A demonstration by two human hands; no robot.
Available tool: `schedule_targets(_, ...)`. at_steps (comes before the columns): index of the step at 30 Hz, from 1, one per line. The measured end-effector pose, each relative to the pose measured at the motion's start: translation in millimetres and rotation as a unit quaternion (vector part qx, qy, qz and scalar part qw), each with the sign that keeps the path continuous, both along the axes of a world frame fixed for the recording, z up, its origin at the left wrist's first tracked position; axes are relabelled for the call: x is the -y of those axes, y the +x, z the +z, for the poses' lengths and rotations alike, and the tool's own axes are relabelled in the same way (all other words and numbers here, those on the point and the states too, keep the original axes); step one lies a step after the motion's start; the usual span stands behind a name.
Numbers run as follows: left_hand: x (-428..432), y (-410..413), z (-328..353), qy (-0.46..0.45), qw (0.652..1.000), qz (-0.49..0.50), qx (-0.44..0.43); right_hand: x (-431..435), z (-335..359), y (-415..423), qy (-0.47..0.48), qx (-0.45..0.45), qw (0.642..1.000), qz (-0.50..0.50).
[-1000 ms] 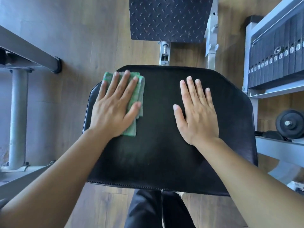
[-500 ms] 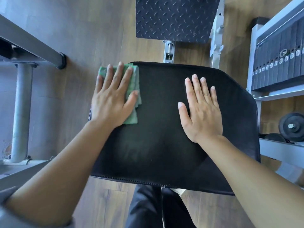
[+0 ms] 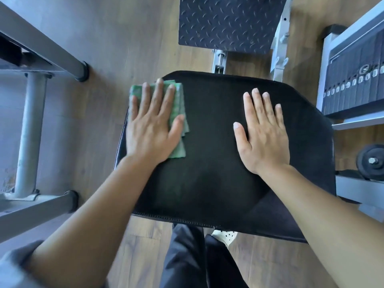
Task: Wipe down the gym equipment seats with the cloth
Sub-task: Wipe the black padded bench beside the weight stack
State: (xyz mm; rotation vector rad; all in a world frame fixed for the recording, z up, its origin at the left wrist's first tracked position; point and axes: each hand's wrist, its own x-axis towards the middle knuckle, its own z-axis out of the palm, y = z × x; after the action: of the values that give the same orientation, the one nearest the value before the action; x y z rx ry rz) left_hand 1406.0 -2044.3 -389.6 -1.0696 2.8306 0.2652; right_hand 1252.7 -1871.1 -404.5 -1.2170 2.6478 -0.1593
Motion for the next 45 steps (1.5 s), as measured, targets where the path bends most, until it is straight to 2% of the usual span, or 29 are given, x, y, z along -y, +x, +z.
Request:
schedule_targets(3,-29,-13,0,0.005,0.997,-0.075,-0.011,0,0,-1,0.001,-0.002,1.0,0.004)
schedule_targets(6,-49,32,7,0.024,0.99,-0.138,-0.011,0,-1,-1,0.005,-0.004,1.0,0.004)
schedule_targets(10,-29,67,10,0.018,0.996,-0.084,-0.006,0,-2,-1,0.006,-0.008,1.0,0.002)
schedule_targets(14,-18,21,1,-0.005,1.0,0.01,-0.002,0,-2,-1,0.004,-0.01,1.0,0.004)
schedule_targets(17,-43,6,1,0.003,0.999,-0.048,-0.014,0,-2,-1,0.001,-0.011,1.0,0.007)
schedule_targets(19,-64,29,7,0.015,0.992,-0.127,-0.017,0,-2,-2,-0.001,-0.01,1.0,0.009)
schedule_targets(21,-69,63,14,0.028,0.988,-0.152,-0.014,-1,-2,-2,-0.001,-0.01,1.0,0.008)
schedule_targets(25,-42,100,16,0.007,0.998,-0.064,-0.014,-2,-2,-4,-0.007,0.004,1.0,0.013)
schedule_targets(29,-53,69,11,-0.011,1.0,0.02,-0.014,-15,11,4,-0.06,0.01,0.998,0.008)
schedule_targets(34,-112,45,9,-0.012,0.996,-0.067,-0.051,-70,22,33,-0.053,0.006,0.998,0.021)
schedule_targets(39,-124,95,16,-0.004,0.981,-0.183,-0.058,-113,24,70,-0.034,-0.006,0.998,0.054)
schedule_targets(45,-71,150,11,-0.043,0.985,-0.145,-0.079,-116,22,75,-0.034,-0.016,0.998,0.048)
